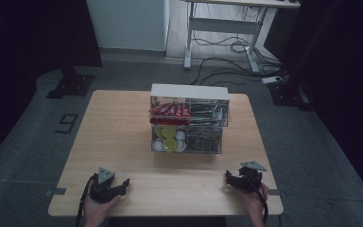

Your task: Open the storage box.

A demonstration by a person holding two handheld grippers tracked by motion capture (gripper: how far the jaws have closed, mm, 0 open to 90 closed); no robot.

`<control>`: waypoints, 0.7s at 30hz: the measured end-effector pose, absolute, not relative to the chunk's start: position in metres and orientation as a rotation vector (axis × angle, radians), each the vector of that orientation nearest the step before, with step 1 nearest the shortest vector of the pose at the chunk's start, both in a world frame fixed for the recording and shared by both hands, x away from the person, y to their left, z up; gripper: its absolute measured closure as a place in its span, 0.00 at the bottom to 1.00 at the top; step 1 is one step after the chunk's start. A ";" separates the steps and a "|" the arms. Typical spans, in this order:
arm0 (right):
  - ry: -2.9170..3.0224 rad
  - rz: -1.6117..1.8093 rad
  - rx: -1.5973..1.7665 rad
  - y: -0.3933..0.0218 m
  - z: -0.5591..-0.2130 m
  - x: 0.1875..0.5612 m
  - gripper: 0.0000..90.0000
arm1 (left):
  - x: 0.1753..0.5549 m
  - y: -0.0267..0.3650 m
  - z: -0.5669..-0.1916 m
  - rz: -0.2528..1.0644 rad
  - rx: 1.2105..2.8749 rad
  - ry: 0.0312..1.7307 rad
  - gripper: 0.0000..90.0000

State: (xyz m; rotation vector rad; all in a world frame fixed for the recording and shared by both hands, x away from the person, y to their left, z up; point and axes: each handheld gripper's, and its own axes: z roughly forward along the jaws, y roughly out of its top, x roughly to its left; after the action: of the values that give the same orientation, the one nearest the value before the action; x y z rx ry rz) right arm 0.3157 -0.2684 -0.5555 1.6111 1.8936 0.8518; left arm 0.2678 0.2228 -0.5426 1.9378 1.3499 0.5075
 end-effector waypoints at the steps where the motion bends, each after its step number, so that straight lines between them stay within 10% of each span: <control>1: 1.894 0.852 1.611 -0.268 -0.556 0.316 0.14 | 0.268 0.223 -0.543 0.508 1.938 1.350 0.37; 21: 1.868 0.966 1.605 -0.282 -0.550 0.306 0.39 | 0.267 0.219 -0.539 0.506 1.946 1.330 0.36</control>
State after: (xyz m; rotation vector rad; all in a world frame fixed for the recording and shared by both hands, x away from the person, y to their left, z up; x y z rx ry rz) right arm 0.3055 -0.2818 -0.5504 1.6046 1.8680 0.9665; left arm 0.2667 0.2191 -0.5391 1.9464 1.3298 0.5058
